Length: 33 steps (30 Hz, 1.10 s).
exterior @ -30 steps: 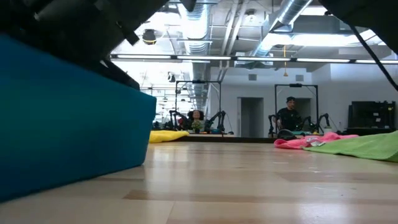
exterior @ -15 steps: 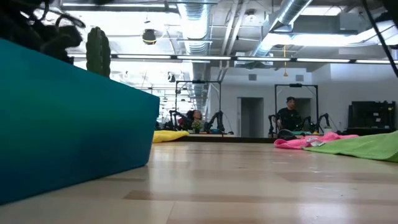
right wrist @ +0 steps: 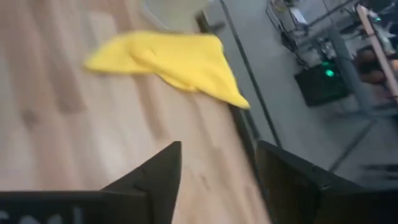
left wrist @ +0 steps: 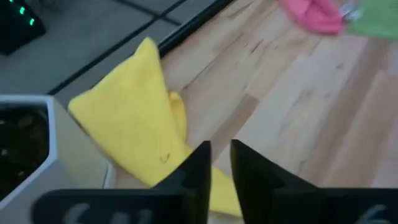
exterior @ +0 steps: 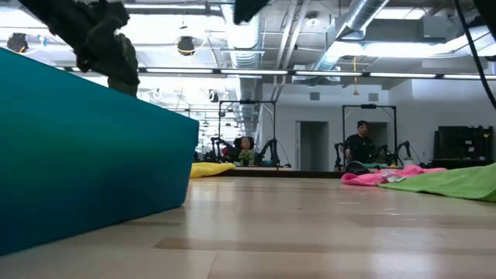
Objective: Fold microfiber towels
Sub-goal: Fold the yellow microfiber
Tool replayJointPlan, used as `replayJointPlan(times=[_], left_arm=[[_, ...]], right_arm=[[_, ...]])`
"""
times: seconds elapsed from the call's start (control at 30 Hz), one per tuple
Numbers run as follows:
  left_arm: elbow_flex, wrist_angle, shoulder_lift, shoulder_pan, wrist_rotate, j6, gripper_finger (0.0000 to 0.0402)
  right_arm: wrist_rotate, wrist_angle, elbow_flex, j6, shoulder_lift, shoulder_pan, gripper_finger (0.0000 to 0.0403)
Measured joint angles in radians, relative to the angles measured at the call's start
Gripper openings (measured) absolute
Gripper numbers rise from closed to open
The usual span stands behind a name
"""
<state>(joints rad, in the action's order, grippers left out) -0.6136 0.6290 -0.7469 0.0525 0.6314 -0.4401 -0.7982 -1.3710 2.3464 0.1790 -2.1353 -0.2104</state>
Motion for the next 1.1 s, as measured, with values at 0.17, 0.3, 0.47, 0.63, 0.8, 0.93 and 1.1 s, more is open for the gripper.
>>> replayJointPlan(times=[0.17, 0.3, 0.47, 0.63, 0.8, 0.93, 1.1], left_arm=[[0.027, -0.015, -0.107, -0.148, -0.083, -0.008, 0.0122], [0.062, -0.098, -0.185, -0.237, -0.137, -0.008, 0.0160], [0.147, -0.207, -0.246, -0.309, -0.205, -0.027, 0.0180], [0.231, -0.287, -0.252, -0.339, -0.263, -0.082, 0.0183], [0.262, -0.330, -0.233, -0.339, -0.271, -0.133, 0.0183], [0.288, -0.440, -0.249, -0.339, -0.297, -0.157, 0.0183], [0.321, -0.554, -0.310, -0.339, -0.325, -0.204, 0.0183]], right_arm=[[0.017, -0.119, 0.002, -0.114, 0.002, 0.107, 0.0259], [0.129, -0.117, 0.001, -0.198, 0.019, 0.213, 0.0260], [0.283, -0.083, 0.001, -0.275, 0.026, 0.357, 0.0260], [0.496, -0.011, -0.012, -0.293, 0.024, 0.470, 0.0260], [0.513, 0.029, -0.098, -0.294, 0.027, 0.499, 0.0260], [0.526, 0.095, -0.199, -0.297, 0.044, 0.499, 0.0260], [0.565, 0.216, -0.368, -0.322, 0.066, 0.494, 0.0260]])
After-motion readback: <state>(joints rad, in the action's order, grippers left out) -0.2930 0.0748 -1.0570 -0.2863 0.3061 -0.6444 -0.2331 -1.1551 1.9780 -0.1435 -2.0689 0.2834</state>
